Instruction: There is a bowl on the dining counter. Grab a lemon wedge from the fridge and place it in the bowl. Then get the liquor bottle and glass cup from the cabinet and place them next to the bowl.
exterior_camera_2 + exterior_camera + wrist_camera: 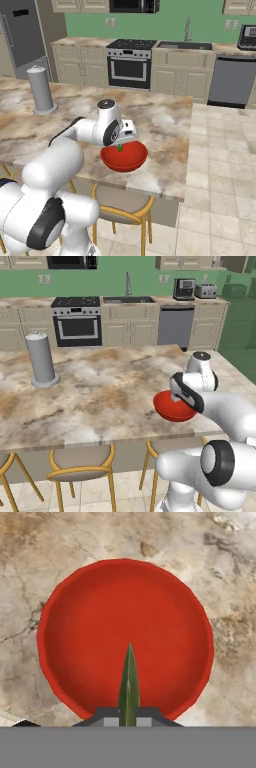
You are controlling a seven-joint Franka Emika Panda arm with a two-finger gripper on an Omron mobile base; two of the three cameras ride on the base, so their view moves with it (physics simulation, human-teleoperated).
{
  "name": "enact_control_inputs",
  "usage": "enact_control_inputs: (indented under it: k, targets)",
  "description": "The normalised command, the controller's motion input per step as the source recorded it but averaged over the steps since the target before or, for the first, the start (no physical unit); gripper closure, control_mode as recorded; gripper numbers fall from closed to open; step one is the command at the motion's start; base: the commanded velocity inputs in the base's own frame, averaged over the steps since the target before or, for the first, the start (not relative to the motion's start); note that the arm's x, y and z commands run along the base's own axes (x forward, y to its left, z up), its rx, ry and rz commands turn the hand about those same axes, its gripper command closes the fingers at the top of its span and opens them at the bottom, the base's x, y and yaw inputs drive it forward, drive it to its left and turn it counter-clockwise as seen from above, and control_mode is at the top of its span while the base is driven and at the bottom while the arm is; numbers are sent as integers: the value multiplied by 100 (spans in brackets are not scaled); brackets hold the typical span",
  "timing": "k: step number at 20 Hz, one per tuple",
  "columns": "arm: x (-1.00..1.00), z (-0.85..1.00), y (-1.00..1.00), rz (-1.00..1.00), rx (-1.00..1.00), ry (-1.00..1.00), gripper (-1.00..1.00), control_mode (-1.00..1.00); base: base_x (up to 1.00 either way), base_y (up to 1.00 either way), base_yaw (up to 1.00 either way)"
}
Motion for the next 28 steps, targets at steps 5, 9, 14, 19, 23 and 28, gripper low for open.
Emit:
enact_control_inputs:
  k: [5,9,14,19,23,28]
  targets:
    - [43,-34,-14,0,0,8,100,-100,0,0,0]
    - [37,-31,-8,0,0,6,100,-100,0,0,0]
    - [29,-22,-7,0,0,1,100,-100,0,0,0]
    - [20,-21,-9,0,0,0,100,-100,0,0,0]
    - [7,-25,-5,0,0,0,100,-100,0,0,0]
    - [1,-25,0,0,0,1,100,-100,0,0,0]
